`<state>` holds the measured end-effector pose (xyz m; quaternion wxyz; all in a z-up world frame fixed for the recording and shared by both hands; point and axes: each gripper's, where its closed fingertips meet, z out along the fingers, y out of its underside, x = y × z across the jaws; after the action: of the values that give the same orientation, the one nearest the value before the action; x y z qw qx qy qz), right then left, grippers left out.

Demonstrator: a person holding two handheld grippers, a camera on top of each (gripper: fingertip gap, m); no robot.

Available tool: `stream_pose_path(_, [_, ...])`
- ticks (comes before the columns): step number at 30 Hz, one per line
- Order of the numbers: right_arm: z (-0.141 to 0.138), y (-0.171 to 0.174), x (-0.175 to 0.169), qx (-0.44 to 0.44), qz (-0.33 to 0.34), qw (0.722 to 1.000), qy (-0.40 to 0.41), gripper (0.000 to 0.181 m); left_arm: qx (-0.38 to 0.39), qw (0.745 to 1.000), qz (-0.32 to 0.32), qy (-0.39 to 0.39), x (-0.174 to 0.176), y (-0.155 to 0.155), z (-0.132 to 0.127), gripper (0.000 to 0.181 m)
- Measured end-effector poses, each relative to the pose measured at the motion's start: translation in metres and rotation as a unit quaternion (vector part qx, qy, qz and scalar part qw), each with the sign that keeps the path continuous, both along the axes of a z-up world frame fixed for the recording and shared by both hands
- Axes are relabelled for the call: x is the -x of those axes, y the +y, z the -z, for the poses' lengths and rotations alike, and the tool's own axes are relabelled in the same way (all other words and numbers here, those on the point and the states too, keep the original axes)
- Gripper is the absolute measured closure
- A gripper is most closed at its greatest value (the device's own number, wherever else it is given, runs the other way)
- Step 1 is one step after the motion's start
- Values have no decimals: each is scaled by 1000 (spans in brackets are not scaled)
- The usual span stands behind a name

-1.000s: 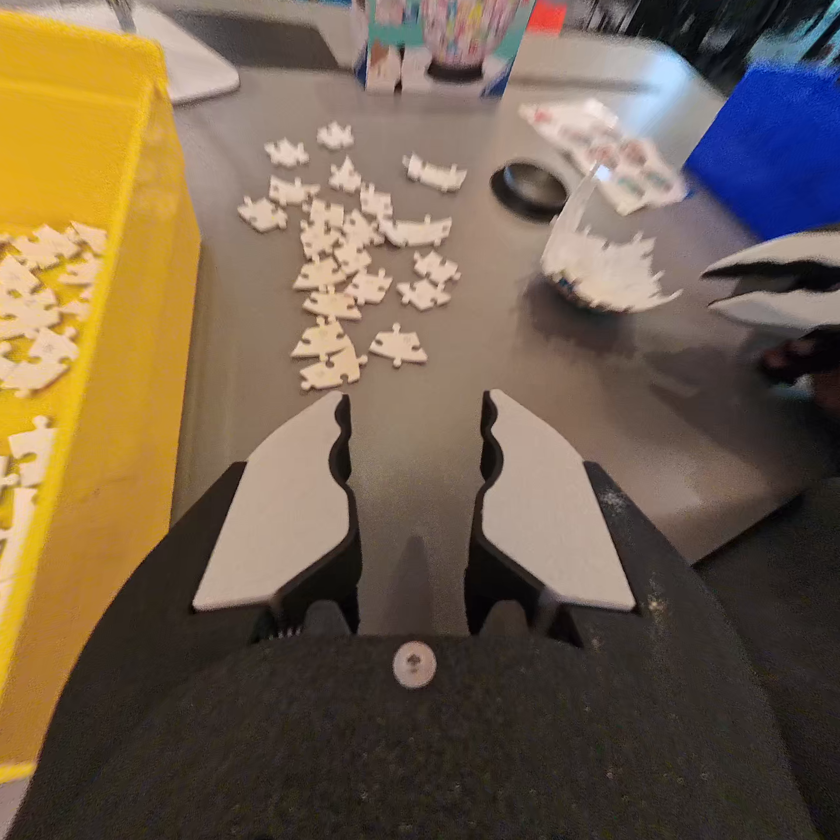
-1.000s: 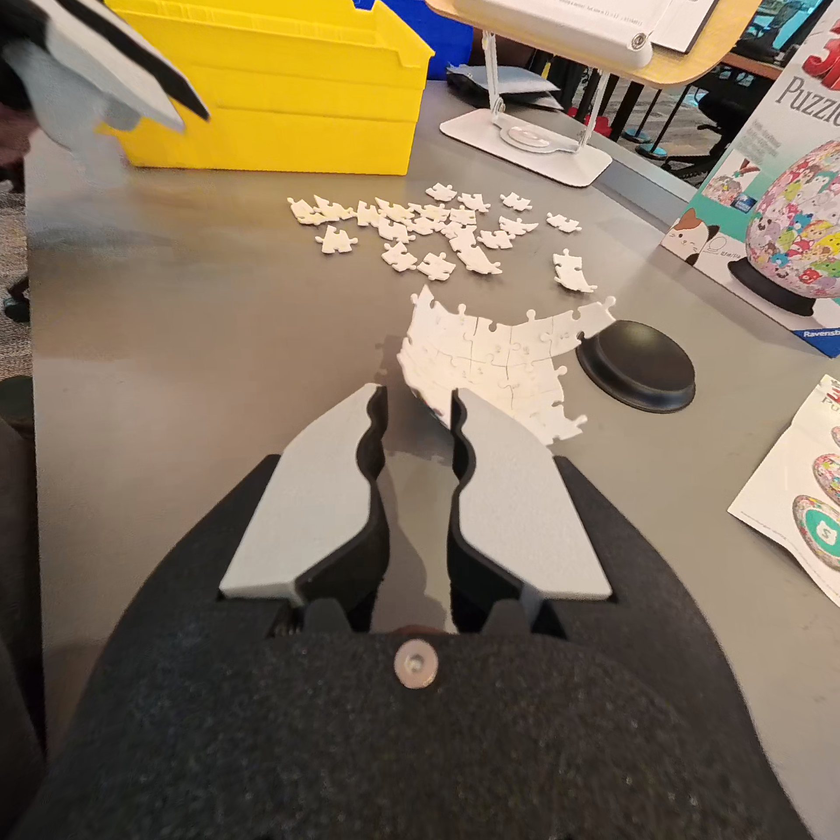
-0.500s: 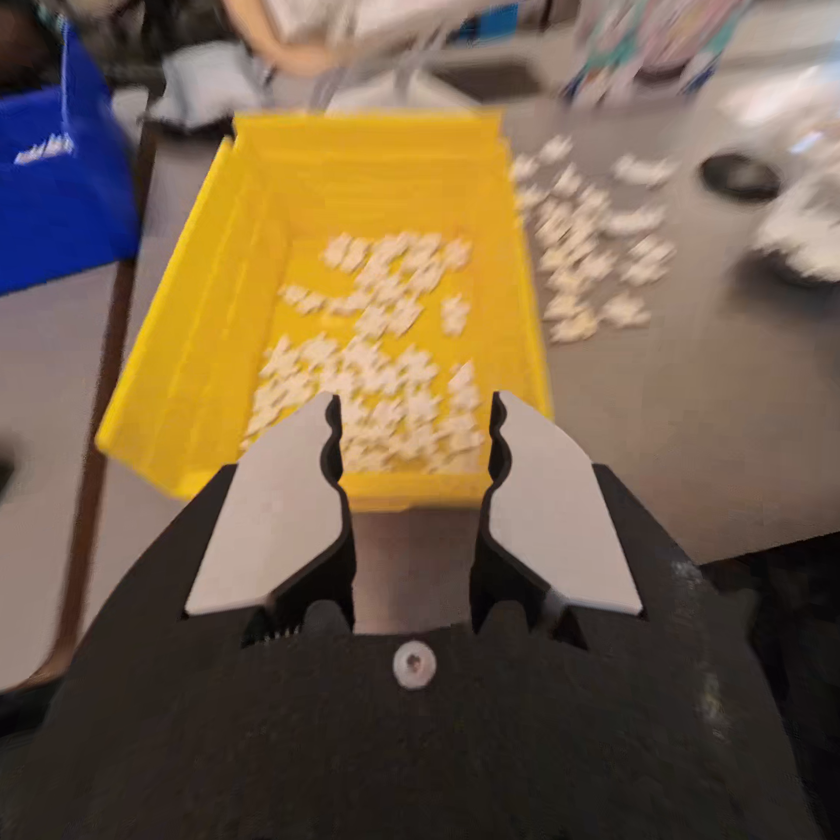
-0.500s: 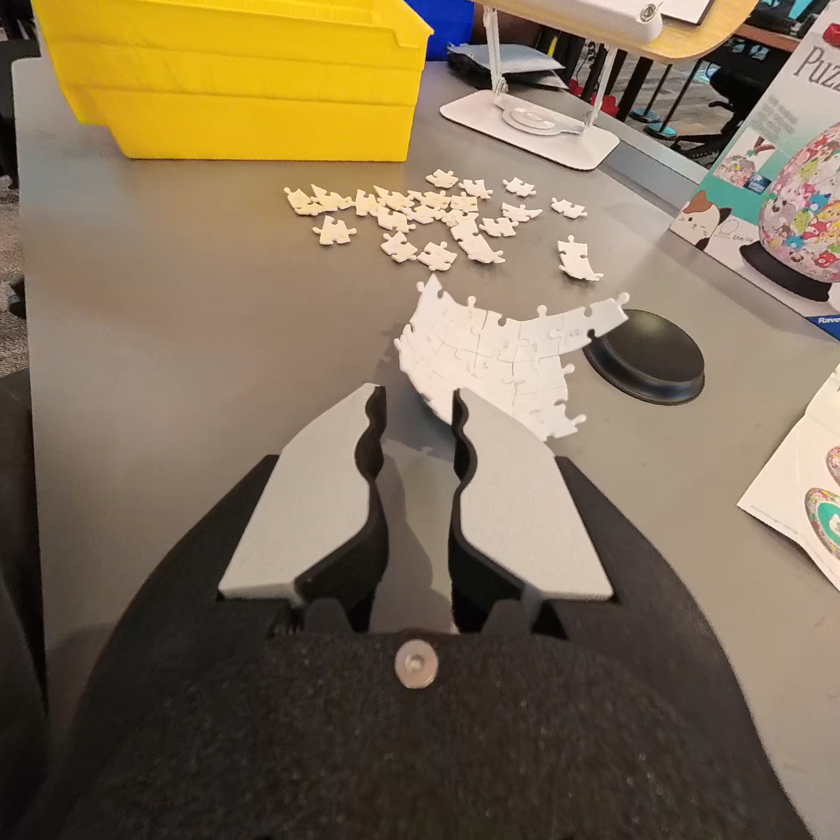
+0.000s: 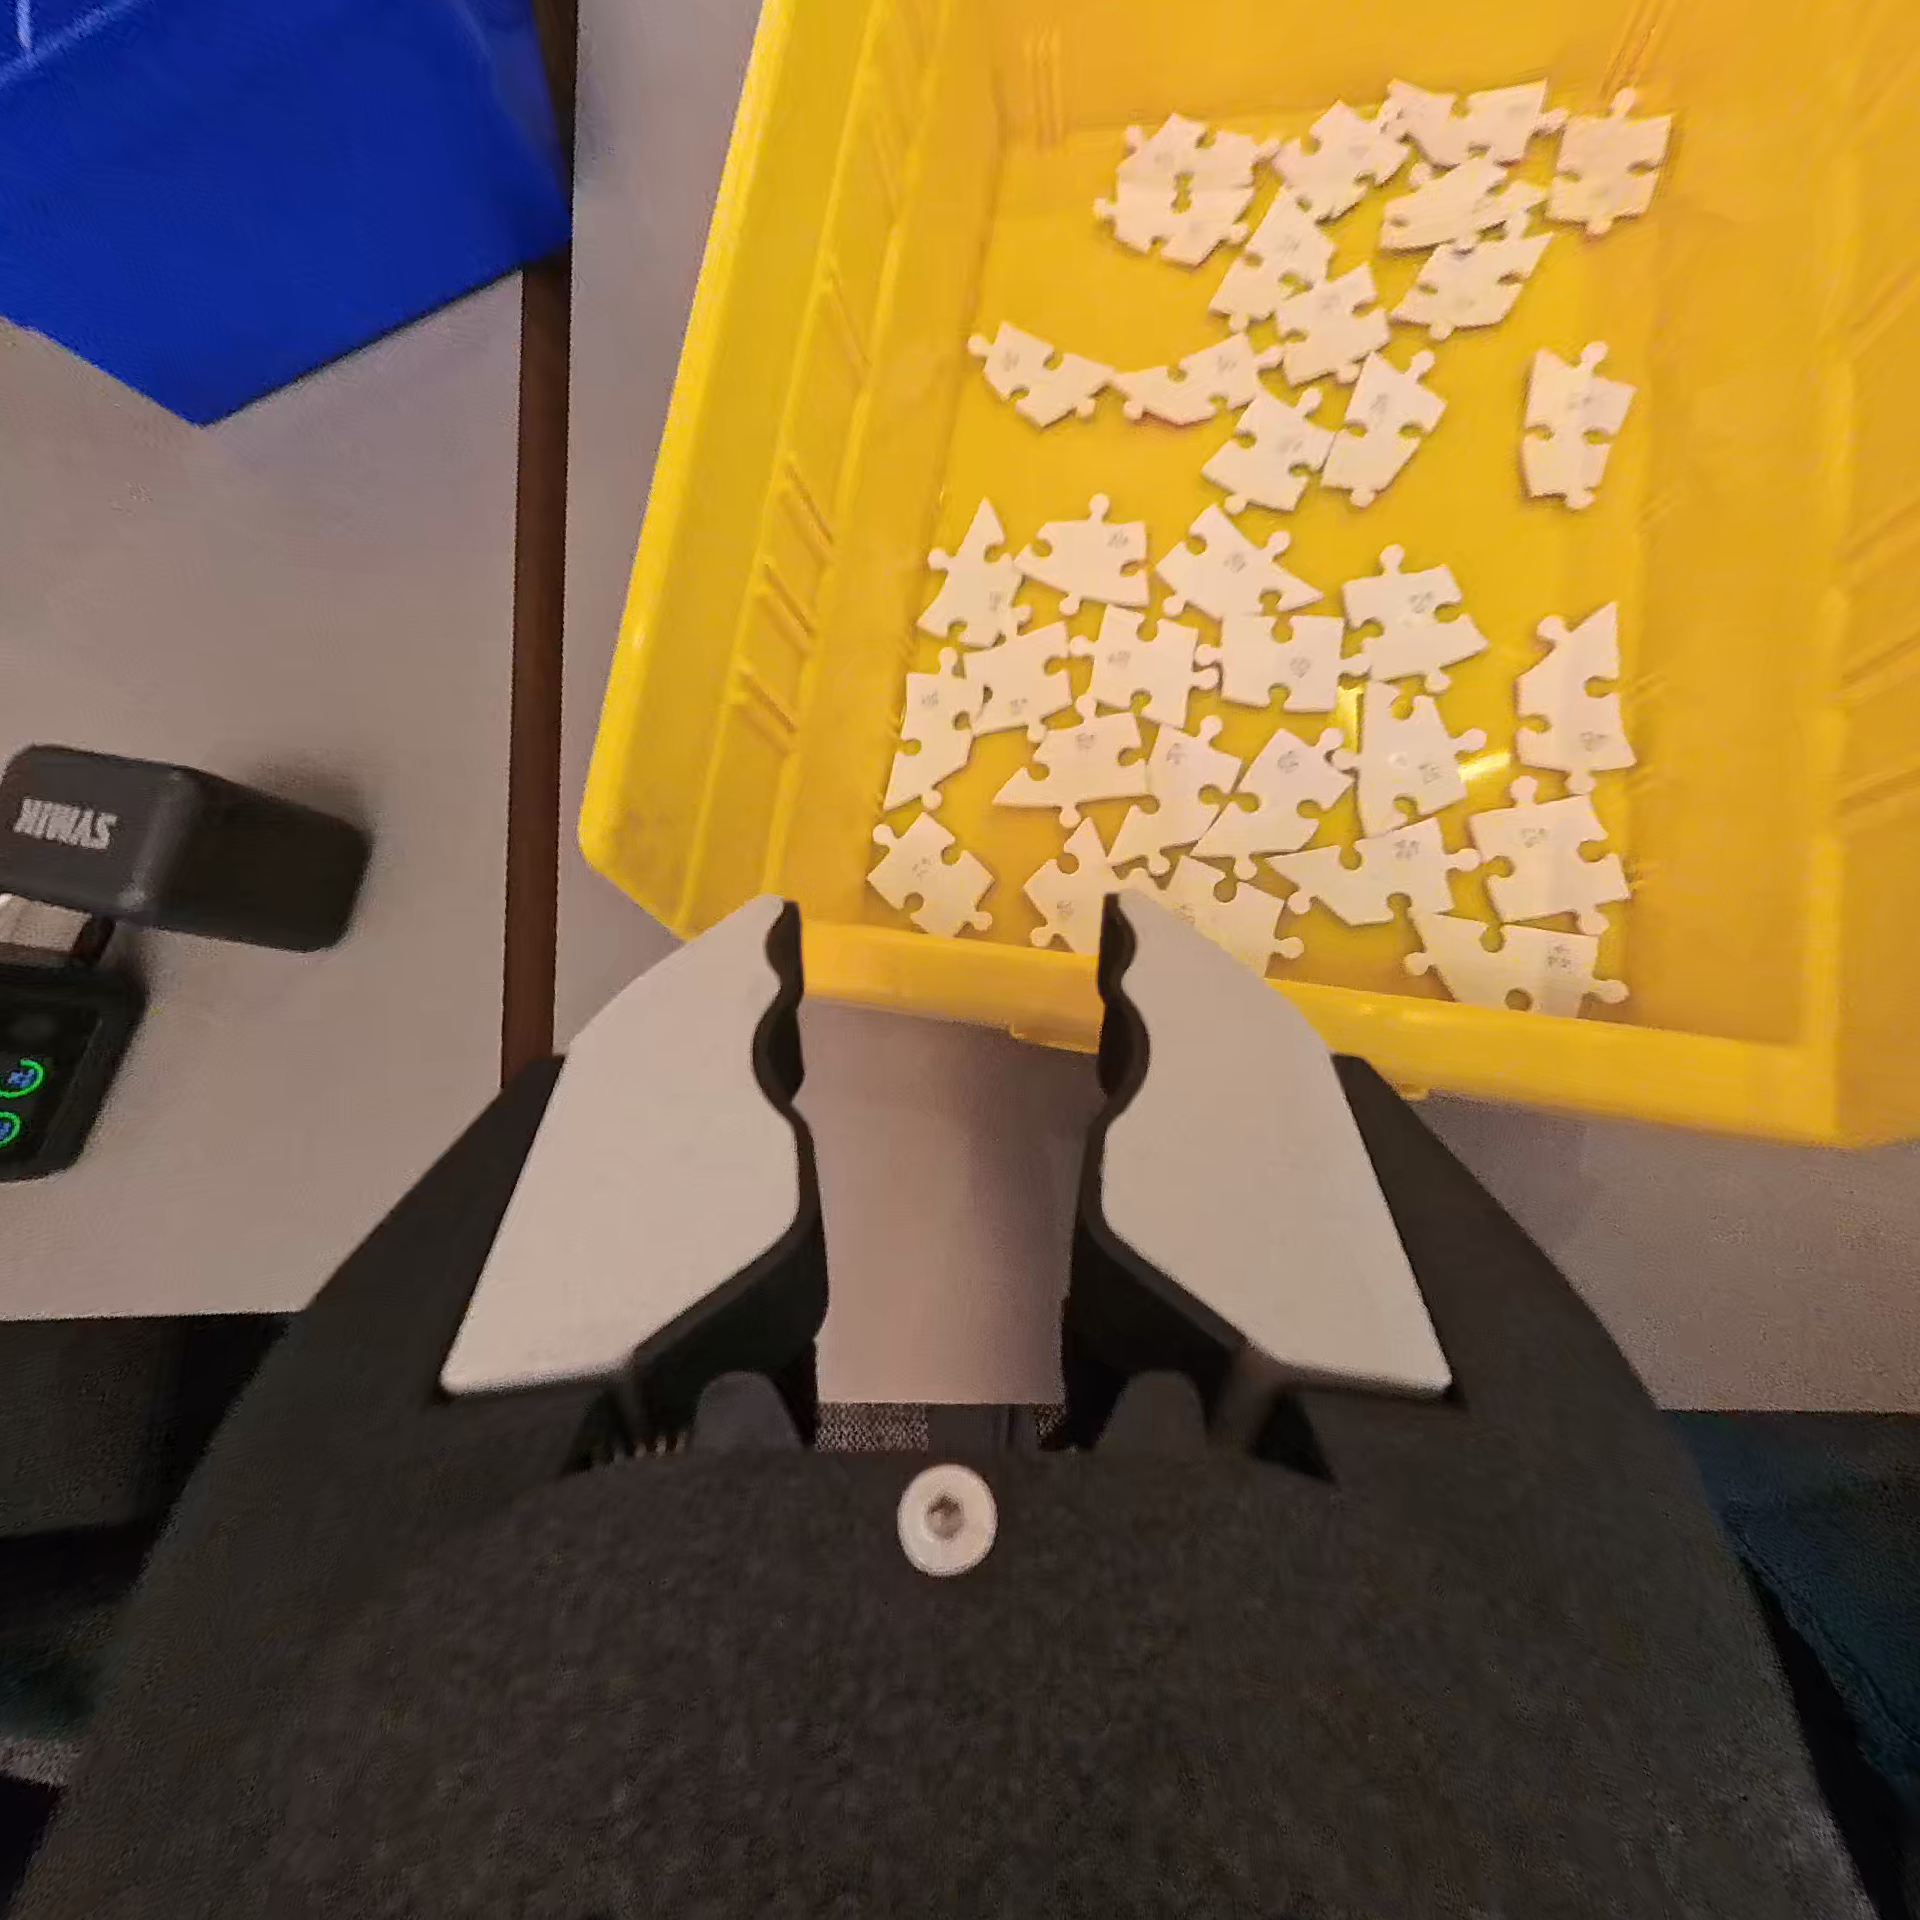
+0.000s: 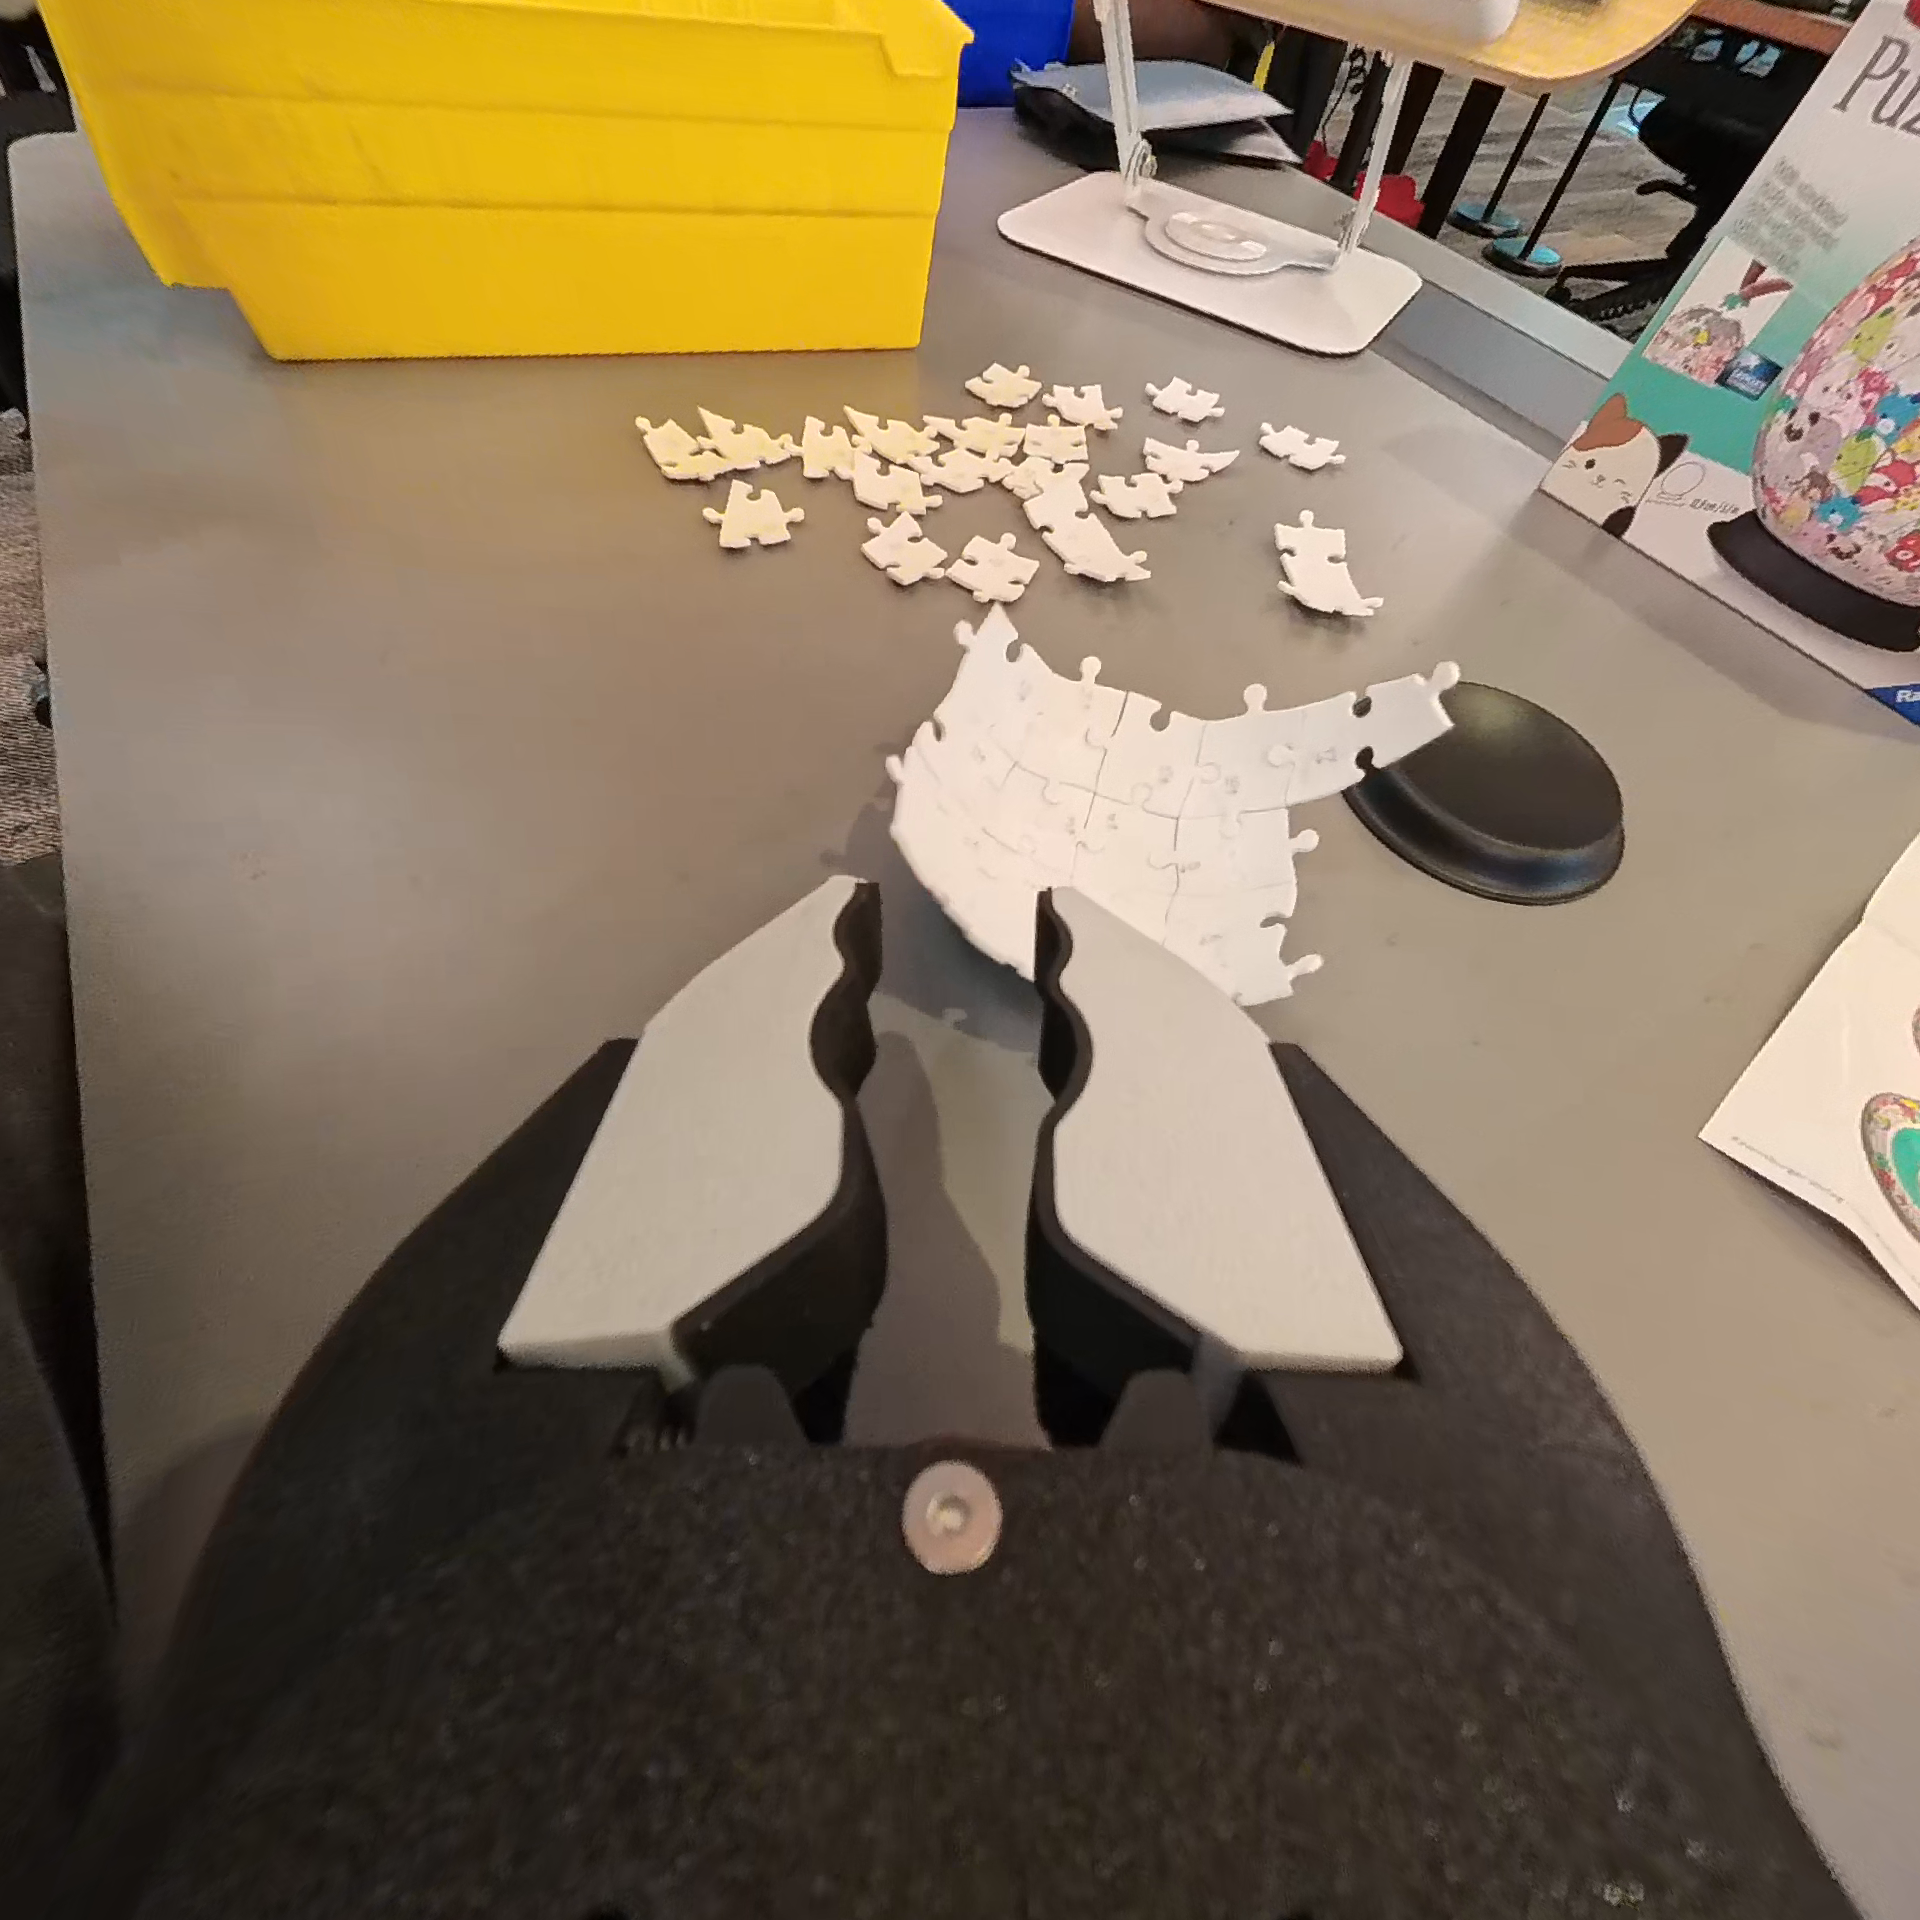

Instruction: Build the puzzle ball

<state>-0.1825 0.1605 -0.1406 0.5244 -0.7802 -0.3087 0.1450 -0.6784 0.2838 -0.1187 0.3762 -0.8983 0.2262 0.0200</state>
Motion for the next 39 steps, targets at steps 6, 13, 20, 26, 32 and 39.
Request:
stream_pose_path(6, [1,1,0,5,0,1000,-1,154,14,1000,1,-1,-2,-3,8,127])
stream_pose_path(13, [1,1,0,4,2,1000,-2,154,17,999,29,-21,-22,3,9,127])
stream_pose_path(20, [1,0,0,3,1,1000,-2,154,44,997,57,-5,-41,29,15,129])
stream_pose_path(26, [-1,-1,0,-3,-3,1000,0,154,104,992,43,65,-44,70,31,132])
stream_pose_path(32, [0,-5,5,-13,-18,1000,-15,154,188,946,193,183,-60,83,49,129])
stream_pose_path(39, [-11,-10,5,-33,-37,999,20,154,292,845,320,313,-55,94,53,131])
